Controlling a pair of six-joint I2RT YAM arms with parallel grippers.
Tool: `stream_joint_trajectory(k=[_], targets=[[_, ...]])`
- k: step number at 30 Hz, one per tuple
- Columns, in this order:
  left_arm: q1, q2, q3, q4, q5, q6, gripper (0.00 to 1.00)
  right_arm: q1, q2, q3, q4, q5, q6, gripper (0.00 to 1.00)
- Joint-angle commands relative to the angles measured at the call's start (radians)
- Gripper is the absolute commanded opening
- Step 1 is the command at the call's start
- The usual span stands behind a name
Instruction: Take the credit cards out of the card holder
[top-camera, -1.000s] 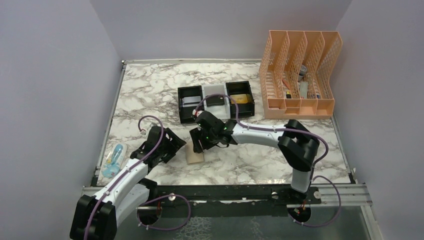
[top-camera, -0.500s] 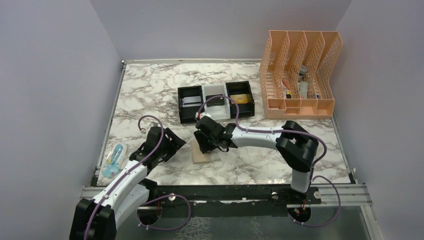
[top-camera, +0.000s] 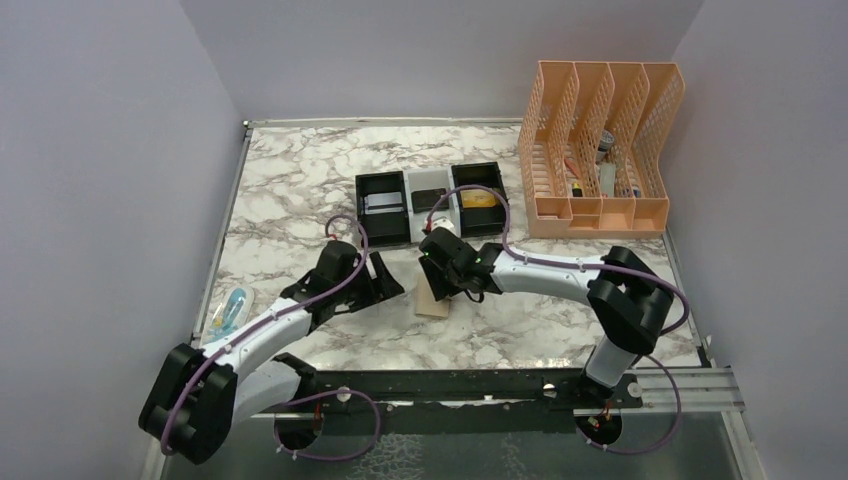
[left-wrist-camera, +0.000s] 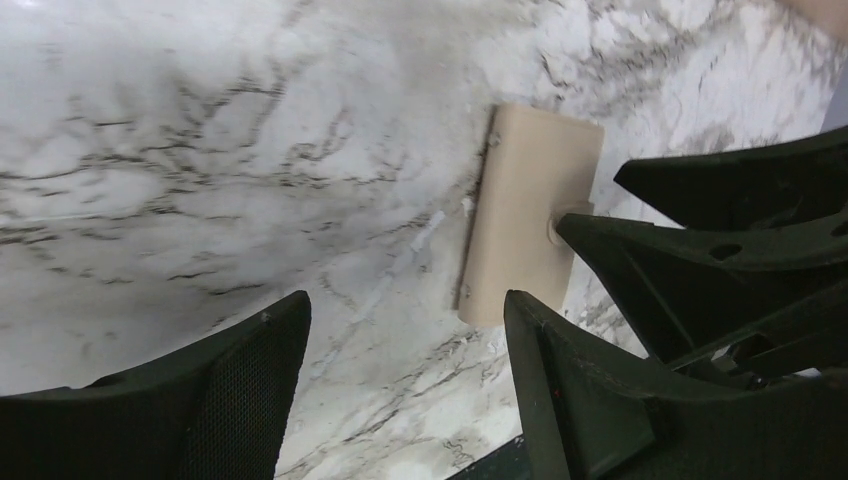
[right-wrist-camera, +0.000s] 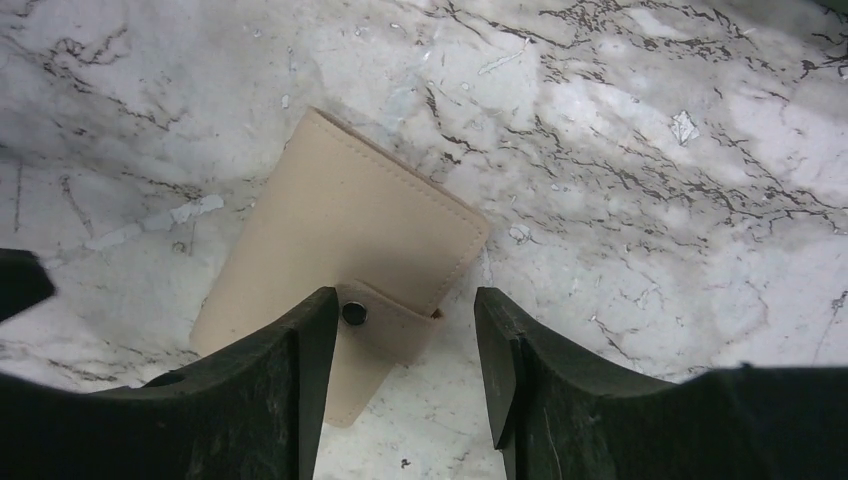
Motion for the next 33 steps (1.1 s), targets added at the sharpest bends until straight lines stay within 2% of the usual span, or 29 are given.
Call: stream_joint_trajectory(k=[1,6,13,18,24,31,33], targets=[[-0.068,0.060,0.037,0.081,0.007,0.037,0.74,0.003,-0.060,0.048,-0.053,-0.003,-0.009,0.53],[-0.111,0.091,0.025,0.154,0.006,0.011,0.74,0.003,-0.061,0.064,-0.050,-0.059,0.034,0.49],[-0.125,0.146,0.039,0.173,0.028,0.025,0.74,0.003,0.002,0.074,-0.051,-0.095,0.103,0.43],[-0.127,0.155,0.040,0.186,0.026,0.025,0.73,0.005,0.030,0.064,-0.025,-0.114,0.102,0.36],[-0.131,0.179,0.050,0.190,0.046,0.037,0.73,0.005,0.083,0.077,-0.059,-0.055,0.098,0.33],[-0.154,0.223,0.076,0.191,0.059,0.062,0.73,0.005,0.074,0.019,-0.051,-0.026,0.091,0.33],[-0.166,0.248,0.090,0.190,0.057,0.067,0.72,0.004,0.072,0.006,-0.044,-0.025,0.088,0.31]])
